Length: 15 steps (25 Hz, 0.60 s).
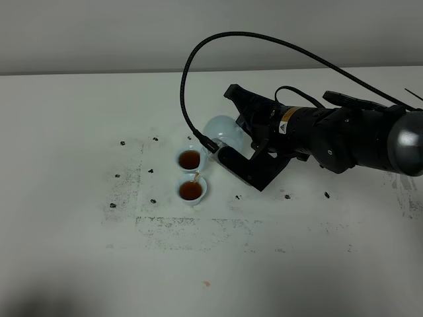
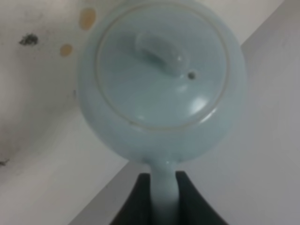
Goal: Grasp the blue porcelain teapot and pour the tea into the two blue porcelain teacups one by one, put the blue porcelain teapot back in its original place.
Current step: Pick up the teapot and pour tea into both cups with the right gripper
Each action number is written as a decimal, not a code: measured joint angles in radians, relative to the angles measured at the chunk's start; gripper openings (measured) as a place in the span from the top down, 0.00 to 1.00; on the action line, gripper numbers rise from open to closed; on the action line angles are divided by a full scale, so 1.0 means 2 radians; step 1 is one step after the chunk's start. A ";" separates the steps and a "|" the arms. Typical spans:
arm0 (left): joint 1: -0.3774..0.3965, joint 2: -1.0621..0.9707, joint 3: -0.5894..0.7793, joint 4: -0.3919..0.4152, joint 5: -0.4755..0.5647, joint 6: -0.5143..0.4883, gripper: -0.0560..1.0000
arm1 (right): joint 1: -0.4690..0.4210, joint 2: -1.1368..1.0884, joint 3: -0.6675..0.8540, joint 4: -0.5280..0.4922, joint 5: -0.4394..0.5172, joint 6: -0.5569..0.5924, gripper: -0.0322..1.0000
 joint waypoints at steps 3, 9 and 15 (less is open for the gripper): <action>0.000 0.000 0.000 0.000 0.000 0.000 0.30 | 0.000 0.000 0.000 0.005 0.000 0.000 0.93; 0.000 0.000 0.000 0.000 0.000 0.000 0.30 | 0.000 0.000 0.000 0.011 0.000 0.000 0.93; 0.000 0.000 0.000 0.000 0.000 0.000 0.30 | 0.000 0.000 0.000 0.015 0.000 0.002 0.93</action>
